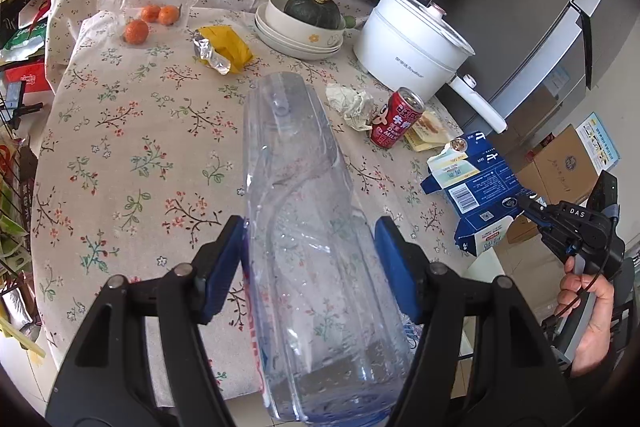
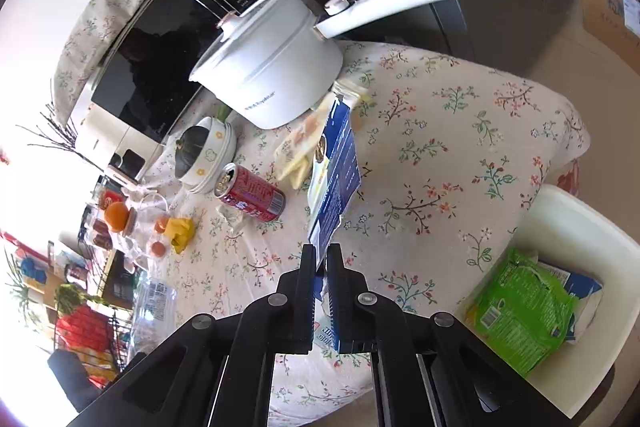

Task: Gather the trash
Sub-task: 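Grasp the torn blue box piece with the right tool while the left tool holds the bottle, then carry the bottle and blue box piece over the bin and open both tools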

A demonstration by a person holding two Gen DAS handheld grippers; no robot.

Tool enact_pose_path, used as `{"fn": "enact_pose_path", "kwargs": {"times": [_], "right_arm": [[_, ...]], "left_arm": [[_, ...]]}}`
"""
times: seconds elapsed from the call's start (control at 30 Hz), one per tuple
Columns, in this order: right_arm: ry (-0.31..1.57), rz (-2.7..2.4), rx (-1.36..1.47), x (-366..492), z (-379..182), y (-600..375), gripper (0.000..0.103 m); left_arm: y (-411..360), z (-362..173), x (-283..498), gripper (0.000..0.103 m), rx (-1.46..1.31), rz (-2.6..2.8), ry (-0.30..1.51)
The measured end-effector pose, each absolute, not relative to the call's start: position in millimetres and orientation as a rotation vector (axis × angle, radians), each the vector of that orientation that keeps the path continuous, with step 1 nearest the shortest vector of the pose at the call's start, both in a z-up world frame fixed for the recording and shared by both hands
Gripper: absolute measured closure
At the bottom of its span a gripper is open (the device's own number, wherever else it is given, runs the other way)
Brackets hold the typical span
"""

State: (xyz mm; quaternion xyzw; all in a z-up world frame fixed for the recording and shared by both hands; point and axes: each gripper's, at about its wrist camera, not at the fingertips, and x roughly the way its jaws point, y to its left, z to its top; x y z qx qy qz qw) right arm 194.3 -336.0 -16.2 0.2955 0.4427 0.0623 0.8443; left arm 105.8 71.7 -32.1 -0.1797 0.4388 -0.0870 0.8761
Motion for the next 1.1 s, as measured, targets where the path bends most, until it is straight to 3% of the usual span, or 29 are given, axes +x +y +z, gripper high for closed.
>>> {"fn": "enact_pose_path", "kwargs": {"times": [0.33,1.1], "right_arm": [[0.836,0.125,0.504,150.3,25.2,-345.5,0.099],[0.821,0.018,0.472,57.3,21.2,-446.5,0.099]], "left_arm": [[36.8,-30.9,90.5,0.035,-0.315,-0.288,0.891],[-19.8,-34.3,87.3,0.035,-0.281,-0.409,0.907]]}}
